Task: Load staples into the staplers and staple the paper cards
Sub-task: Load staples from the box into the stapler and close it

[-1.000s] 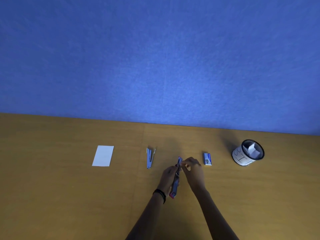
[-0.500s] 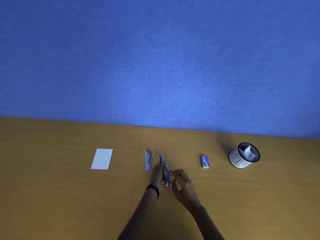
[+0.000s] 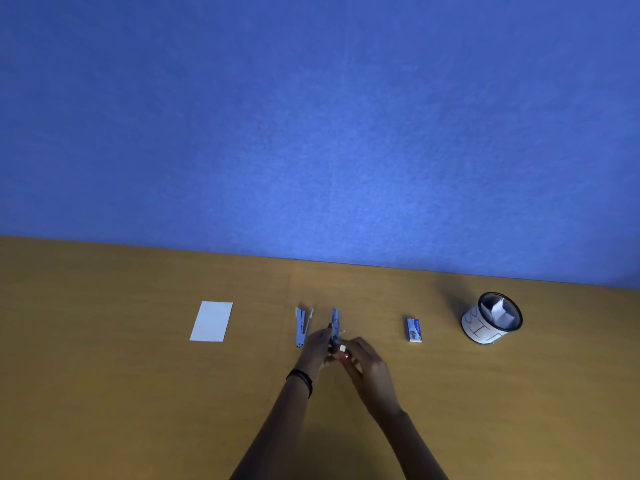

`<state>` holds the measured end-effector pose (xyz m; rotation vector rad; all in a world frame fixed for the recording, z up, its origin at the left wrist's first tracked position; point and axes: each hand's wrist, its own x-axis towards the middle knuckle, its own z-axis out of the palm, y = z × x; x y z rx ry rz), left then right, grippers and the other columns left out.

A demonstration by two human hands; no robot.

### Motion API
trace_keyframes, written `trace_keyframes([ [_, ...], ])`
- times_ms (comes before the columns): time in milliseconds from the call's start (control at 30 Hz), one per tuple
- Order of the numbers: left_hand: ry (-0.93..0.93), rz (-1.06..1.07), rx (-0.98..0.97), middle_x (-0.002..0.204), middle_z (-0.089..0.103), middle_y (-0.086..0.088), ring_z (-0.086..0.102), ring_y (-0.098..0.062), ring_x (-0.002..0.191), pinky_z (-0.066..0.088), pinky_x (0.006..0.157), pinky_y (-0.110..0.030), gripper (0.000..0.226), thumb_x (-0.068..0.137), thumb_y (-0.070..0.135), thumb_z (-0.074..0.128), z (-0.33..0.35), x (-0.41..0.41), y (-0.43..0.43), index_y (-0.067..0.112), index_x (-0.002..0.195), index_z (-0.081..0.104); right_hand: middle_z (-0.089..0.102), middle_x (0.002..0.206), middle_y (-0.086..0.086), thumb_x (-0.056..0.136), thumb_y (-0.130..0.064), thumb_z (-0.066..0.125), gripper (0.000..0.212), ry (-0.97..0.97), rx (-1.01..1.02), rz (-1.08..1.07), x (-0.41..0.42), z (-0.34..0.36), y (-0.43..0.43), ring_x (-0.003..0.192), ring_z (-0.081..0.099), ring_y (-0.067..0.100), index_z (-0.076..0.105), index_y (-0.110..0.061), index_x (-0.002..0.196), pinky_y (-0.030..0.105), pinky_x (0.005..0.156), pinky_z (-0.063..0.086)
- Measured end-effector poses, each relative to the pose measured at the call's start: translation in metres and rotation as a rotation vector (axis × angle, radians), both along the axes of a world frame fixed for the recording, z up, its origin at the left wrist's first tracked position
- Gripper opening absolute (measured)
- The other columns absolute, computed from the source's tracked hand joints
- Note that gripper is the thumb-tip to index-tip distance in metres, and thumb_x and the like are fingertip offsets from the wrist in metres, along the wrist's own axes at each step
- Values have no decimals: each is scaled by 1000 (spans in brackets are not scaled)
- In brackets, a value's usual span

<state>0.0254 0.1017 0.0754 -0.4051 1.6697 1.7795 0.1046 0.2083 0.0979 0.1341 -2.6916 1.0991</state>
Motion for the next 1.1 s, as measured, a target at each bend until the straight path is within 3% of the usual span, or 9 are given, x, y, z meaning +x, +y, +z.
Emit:
trace_keyframes([
  [233, 39, -99, 15, 80, 66, -5, 67, -15, 73, 56, 63, -23, 30, 99, 33, 42, 5, 13, 8, 14, 89, 63, 56, 72, -4, 89, -15, 59, 7, -94, -209, -236, -19, 1, 7, 61, 47, 0, 62, -12, 84, 11, 55, 35],
  [333, 25, -162, -62, 79, 66, -4, 65, -12, 70, 54, 64, -21, 36, 98, 38, 43, 14, 16, 16, 11, 81, 61, 46, 59, -11, 87, -11, 61, 30, -109, -249, -325, -25, 0, 12, 51, 40, 2, 48, -26, 65, 11, 50, 32],
  [400, 65, -197, -79, 75, 64, -2, 64, -10, 68, 51, 68, -20, 43, 100, 40, 38, 12, 19, 18, 10, 76, 57, 45, 59, -6, 86, -8, 62, 30, -132, -275, -378, -28, 0, 16, 51, 40, 7, 50, -20, 62, 17, 52, 30],
  [500, 159, -240, -38, 75, 61, 0, 62, -5, 67, 47, 72, -18, 36, 100, 36, 40, 11, 27, 15, 13, 77, 55, 50, 78, 7, 84, -7, 65, 5, -122, -281, -463, -28, 1, 17, 67, 49, 20, 66, -6, 79, 26, 64, 35],
  [667, 214, -282, 21, 80, 63, 2, 61, -9, 74, 49, 81, -25, 30, 100, 34, 42, 16, 31, 17, 11, 96, 60, 48, 124, 13, 86, -26, 65, 61, -300, -511, -620, -29, -1, 17, 117, 47, 24, 38, -7, 137, 35, 92, 43],
  [800, 213, -430, 38, 78, 62, 6, 60, -8, 73, 50, 75, -20, 29, 100, 34, 40, 19, 35, 14, 14, 100, 59, 67, 91, 4, 86, -50, 56, 47, -627, -1042, -589, -33, 4, 16, 84, 65, 25, 45, -22, 122, 38, 68, 53],
  [900, 217, -476, 25, 79, 61, 7, 59, -3, 69, 48, 67, -15, 22, 100, 31, 43, 19, 35, 4, 17, 107, 58, 71, 92, 5, 82, -56, 57, 38, -624, -1053, -579, -35, -3, 10, 84, 67, 28, 56, -22, 99, 43, 68, 56],
  [1000, 237, -519, -12, 75, 57, 7, 56, 2, 61, 44, 61, -13, 26, 100, 19, 44, 22, 31, -7, 1, 114, 55, 67, 85, 10, 86, -45, 59, 33, -515, -988, -591, -39, -8, -2, 76, 64, 25, 56, -15, 97, 42, 72, 54],
  [1100, 268, -595, -95, 76, 62, 8, 59, 6, 62, 45, 61, -9, 18, 91, 15, 52, 28, 26, -16, 9, 105, 61, 60, 68, 3, 91, -35, 55, 24, -424, -958, -555, -43, -8, -11, 54, 58, 12, 54, -11, 94, 22, 49, 48],
])
